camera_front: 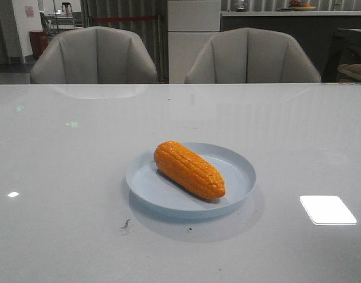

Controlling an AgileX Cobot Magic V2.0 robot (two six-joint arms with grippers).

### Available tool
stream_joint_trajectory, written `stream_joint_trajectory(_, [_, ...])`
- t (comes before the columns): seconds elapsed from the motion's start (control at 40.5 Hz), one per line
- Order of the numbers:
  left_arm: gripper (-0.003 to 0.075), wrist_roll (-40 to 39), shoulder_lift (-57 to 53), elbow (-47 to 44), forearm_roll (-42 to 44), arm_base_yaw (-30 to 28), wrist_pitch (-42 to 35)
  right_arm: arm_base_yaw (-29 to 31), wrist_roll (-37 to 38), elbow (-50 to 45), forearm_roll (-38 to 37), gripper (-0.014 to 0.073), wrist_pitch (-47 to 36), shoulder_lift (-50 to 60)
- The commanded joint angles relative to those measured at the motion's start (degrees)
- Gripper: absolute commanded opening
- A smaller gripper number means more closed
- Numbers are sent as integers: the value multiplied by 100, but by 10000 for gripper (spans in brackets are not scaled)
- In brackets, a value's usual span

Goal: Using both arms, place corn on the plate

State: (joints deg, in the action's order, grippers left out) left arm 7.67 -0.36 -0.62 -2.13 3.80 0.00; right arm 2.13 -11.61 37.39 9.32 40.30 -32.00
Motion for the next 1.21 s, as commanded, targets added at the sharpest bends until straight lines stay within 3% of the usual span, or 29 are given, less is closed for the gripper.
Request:
stream_joint_trajectory(0.0, [94,-47,-108,-210,-53,-16,-435,38,-52,160,13,528,-431,-8])
stream_joint_trajectory(0.419, [94,-47,-108,-210,-53,-16,-435,28,-46,160,-33,505,-503,23])
stream_joint_trajectory(0.74, [94,-47,-108,-210,-53,-16,-435,-360,-46,-241,-563,122,-735,914])
stream_joint_trajectory(0.814, [94,-47,-108,-210,-53,-16,-435,-490,-40,-651,-630,43,-1098,1376])
stream_joint_trajectory(1.184, [94,-47,-108,-210,-53,-16,-435,-514,793,-3112,-598,57,-3517,3410])
